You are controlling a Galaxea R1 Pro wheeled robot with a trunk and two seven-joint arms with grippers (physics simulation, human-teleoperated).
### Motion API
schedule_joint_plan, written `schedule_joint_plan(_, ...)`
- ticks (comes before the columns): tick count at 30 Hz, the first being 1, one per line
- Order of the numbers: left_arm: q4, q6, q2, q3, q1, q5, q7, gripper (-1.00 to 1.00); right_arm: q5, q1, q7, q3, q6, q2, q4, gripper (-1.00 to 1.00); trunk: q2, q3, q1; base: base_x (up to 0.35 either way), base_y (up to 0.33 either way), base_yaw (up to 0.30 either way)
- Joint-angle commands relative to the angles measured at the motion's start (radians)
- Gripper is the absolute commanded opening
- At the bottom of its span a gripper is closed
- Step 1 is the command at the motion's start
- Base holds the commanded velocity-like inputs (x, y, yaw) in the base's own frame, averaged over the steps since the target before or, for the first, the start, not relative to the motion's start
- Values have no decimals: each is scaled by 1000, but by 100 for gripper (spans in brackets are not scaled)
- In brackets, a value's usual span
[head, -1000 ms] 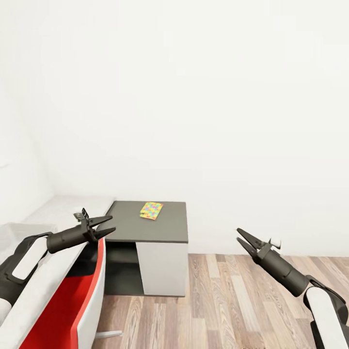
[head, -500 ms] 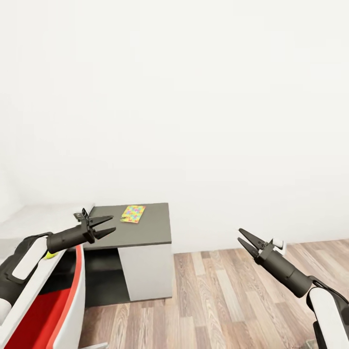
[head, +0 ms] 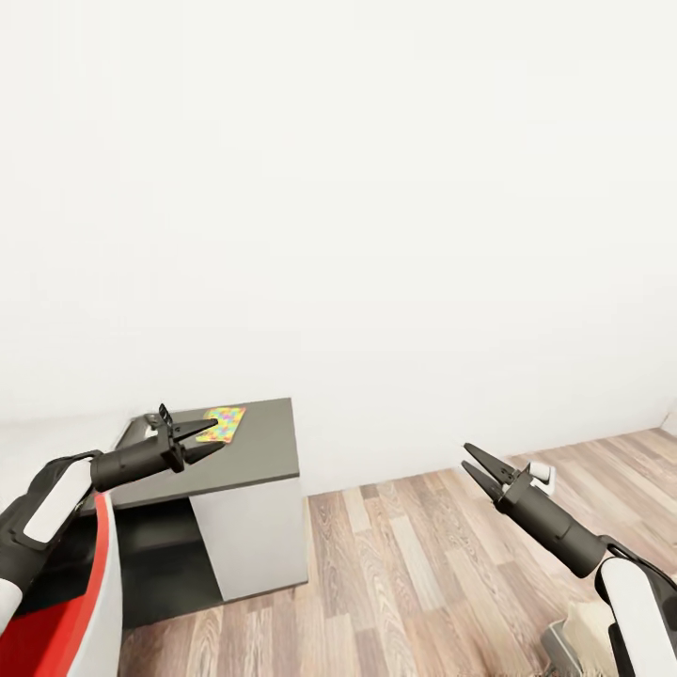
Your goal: Put all the toys in the child's room - the three board games (two on the bed and one on the table), the two jigsaw puzzles on the table, and the tennis ball on the table - inside the toy box on the table in the child's room.
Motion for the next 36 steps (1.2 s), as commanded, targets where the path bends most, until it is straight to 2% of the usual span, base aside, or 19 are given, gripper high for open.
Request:
schedule_joint_plan(1,0,4,1,-2,-1,2,-3,100,1,-1,3,-1,6,0,0,100,-2,-2,1,0,0,-273)
schedule_joint_plan(14,0,3,-1,-16,2,1,-1,100,1,-1,4,-6,-40,-6,54,100,-2,5,1,0,0,-274)
schedule_joint_plan(19,0,2,-5,-29,3,1,-1,100,1,-1,4,-7,-46,-7,62,100,-2,7,1,0,0,-274)
schedule_joint_plan(30,0,0,-7,-34,4,0,-1,100,1,-1,4,-8,-48,-7,65,100,-2,13,1,0,0,-273)
schedule_joint_plan(36,0,0,-7,-33,3,0,-1,100,0,-1,4,-37,-47,-8,65,100,-2,16,1,0,0,-273)
